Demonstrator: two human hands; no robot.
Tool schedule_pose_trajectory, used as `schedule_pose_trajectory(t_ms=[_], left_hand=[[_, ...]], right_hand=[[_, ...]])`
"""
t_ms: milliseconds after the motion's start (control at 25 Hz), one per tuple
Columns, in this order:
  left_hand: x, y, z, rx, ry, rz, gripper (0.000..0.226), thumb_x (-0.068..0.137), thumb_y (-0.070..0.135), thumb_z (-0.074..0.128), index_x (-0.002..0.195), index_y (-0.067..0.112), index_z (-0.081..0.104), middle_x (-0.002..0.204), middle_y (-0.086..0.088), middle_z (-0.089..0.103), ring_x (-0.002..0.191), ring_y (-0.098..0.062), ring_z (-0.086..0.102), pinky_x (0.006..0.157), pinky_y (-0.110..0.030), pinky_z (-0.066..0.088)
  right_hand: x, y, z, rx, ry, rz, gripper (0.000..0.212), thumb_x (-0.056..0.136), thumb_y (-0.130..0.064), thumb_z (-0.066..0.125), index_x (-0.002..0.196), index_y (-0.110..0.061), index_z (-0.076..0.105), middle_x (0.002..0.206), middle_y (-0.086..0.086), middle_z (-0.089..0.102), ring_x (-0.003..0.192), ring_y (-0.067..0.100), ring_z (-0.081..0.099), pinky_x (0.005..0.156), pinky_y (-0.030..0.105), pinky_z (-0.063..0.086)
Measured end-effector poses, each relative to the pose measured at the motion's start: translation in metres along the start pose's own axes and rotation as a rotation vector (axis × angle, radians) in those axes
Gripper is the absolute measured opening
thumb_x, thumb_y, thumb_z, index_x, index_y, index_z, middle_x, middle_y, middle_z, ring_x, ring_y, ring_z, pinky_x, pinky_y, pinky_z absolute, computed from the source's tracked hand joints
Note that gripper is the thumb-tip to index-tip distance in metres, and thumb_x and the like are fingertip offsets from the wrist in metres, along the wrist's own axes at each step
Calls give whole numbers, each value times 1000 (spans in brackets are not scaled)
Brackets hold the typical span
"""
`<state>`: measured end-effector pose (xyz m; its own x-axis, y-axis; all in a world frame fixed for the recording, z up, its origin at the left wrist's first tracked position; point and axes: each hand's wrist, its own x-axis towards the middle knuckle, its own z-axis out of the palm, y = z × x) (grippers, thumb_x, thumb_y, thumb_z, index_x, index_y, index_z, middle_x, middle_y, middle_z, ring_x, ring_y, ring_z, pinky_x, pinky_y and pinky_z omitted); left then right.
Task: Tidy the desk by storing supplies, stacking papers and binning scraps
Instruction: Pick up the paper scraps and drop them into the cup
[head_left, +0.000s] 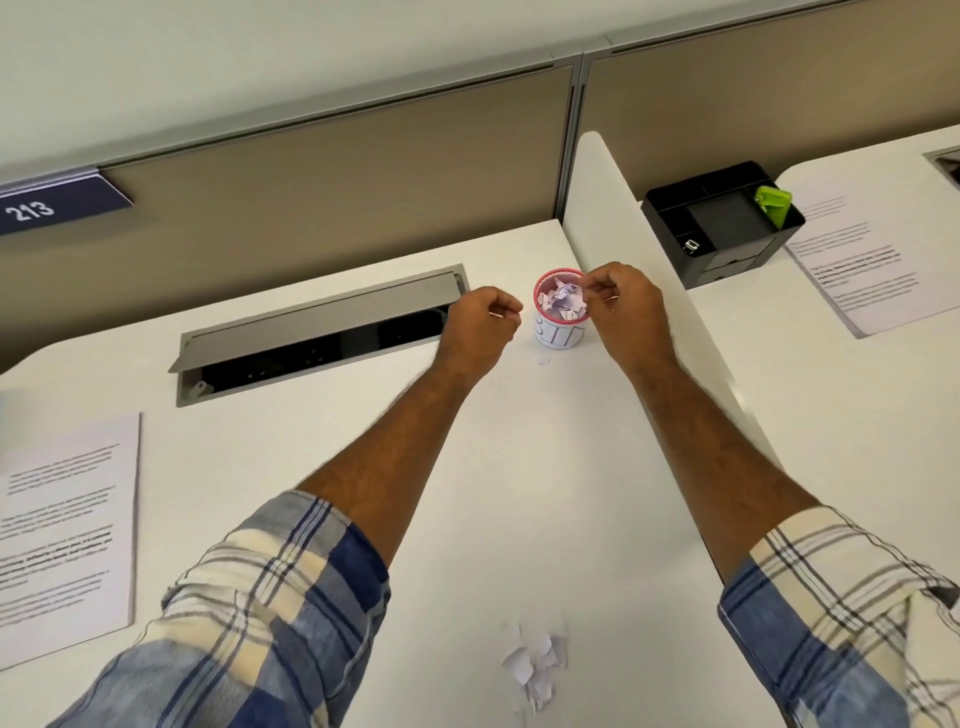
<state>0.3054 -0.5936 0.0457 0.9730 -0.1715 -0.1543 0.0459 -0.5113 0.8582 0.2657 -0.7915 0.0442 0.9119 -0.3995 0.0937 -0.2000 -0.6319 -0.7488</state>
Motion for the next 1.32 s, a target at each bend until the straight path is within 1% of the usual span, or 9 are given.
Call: schedule_pose_trajectory(t_ms=[160, 240, 320, 560, 800, 1000, 1120, 1240, 1320], left_hand=[[-51, -32, -19, 59, -13, -48, 10, 88, 11, 71, 91, 20, 74, 86, 4, 74, 78, -13, 70, 74, -24, 58], [-85, -53, -26, 128, -32, -60, 8, 88, 14, 72, 95, 18, 76, 93, 5, 74, 81, -11, 68, 70, -12, 50], [-120, -77, -29, 150, -67, -102, 10, 89, 16, 72, 99, 17, 76, 98, 6, 74, 84, -9, 68, 70, -9, 48], [-221, -129, -22, 160, -158, -179, 18, 86, 13, 78, 104, 17, 74, 107, -1, 70, 87, -12, 66, 71, -3, 43], [-292, -151, 3, 213, -256, -150, 29, 85, 24, 81, 111, 19, 70, 109, 4, 62, 83, 0, 57, 73, -3, 43], [-319, -149, 17, 368, -393, 40, 52, 83, 39, 78, 127, 17, 64, 118, 3, 55, 102, -12, 56, 91, -26, 48], [-328, -141, 19, 517, -484, 118, 62, 83, 44, 74, 136, 17, 58, 128, 0, 51, 115, -17, 48, 99, -31, 45], [-333, -135, 24, 597, -484, 177, 51, 89, 34, 71, 135, 16, 58, 130, -2, 50, 116, -20, 48, 98, -33, 46], [-334, -133, 28, 630, -482, 188, 38, 93, 26, 65, 128, 12, 61, 127, -5, 52, 114, -23, 50, 96, -35, 46]], right_hand=[[-41, 8, -3, 95, 4, -45, 14, 93, -10, 64, 106, -12, 69, 108, 5, 71, 95, 17, 66, 80, 15, 52], [-75, 18, 4, 124, -45, -61, 16, 90, -4, 63, 103, -10, 70, 103, 5, 71, 88, 15, 64, 78, 17, 51], [-111, 29, 13, 167, -150, -30, 18, 90, -1, 60, 102, -9, 71, 102, 3, 71, 85, 13, 63, 77, 18, 50], [-204, 54, 20, 17, -541, 48, 22, 92, -6, 59, 107, -12, 74, 110, 2, 72, 102, 14, 65, 88, 15, 43], [-268, 73, 8, -78, -631, -9, 20, 90, -2, 61, 105, -9, 73, 107, 6, 69, 102, 18, 64, 84, 14, 39], [-310, 85, 3, -84, -706, -146, 18, 90, -11, 72, 107, -8, 70, 98, -3, 57, 90, 15, 59, 81, 22, 44], [-332, 86, -1, -81, -721, -178, 36, 82, -27, 82, 111, -11, 69, 100, -1, 58, 90, 13, 56, 81, 27, 46], [-349, 82, -3, -124, -753, -121, 66, 68, -50, 87, 122, -21, 63, 111, -6, 56, 104, 12, 51, 90, 28, 45], [-359, 77, -2, -155, -737, -121, 74, 62, -55, 89, 123, -24, 61, 115, -8, 53, 106, 10, 47, 90, 25, 42]])
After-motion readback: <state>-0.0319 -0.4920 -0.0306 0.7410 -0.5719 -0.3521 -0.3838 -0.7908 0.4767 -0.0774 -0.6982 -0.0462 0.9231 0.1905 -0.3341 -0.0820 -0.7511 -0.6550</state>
